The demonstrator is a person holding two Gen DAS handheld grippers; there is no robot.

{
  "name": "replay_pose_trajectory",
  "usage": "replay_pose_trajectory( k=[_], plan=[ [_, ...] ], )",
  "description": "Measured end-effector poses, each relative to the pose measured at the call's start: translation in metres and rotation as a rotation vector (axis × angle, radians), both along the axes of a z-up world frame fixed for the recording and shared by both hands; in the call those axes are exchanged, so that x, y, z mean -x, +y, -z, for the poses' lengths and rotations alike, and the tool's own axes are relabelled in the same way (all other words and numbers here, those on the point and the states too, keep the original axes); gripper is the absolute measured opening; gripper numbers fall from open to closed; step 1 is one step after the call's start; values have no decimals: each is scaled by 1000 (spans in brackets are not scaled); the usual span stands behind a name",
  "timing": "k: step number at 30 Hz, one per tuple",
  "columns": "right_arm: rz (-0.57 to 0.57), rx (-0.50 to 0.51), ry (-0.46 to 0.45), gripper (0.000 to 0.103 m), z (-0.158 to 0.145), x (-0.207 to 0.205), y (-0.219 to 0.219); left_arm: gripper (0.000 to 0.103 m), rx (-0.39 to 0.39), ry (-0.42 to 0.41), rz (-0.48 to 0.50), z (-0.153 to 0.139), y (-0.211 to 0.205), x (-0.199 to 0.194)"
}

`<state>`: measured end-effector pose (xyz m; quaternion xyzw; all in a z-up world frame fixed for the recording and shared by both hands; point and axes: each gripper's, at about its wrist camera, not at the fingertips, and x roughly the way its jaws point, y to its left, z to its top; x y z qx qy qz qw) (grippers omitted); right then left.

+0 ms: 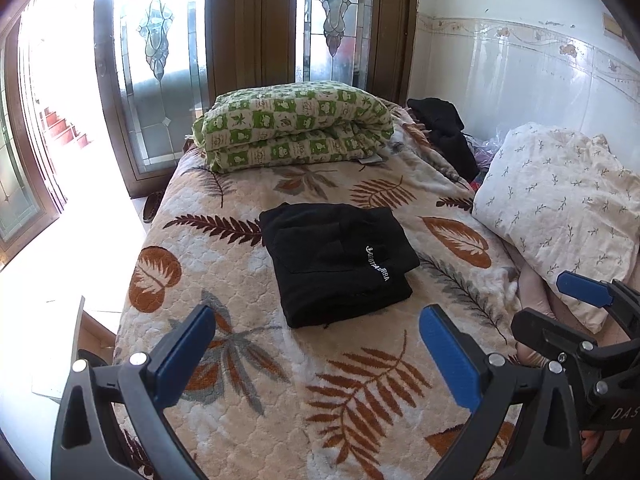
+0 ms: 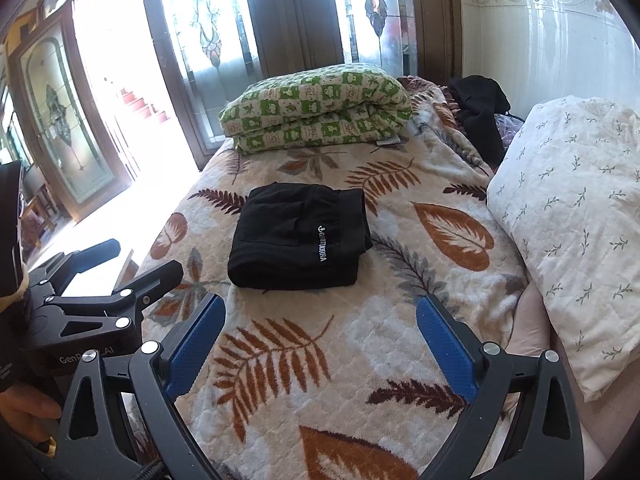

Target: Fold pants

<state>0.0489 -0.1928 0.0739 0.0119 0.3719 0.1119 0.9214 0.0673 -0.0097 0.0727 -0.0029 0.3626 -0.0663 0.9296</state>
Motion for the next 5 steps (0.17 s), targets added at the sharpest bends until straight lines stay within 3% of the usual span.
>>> replay_pose_trajectory(
  k=[5],
  plan=[
    [-3, 7, 1, 97, 0, 2, 2, 103, 9, 8, 5, 1, 1, 1]
  ],
)
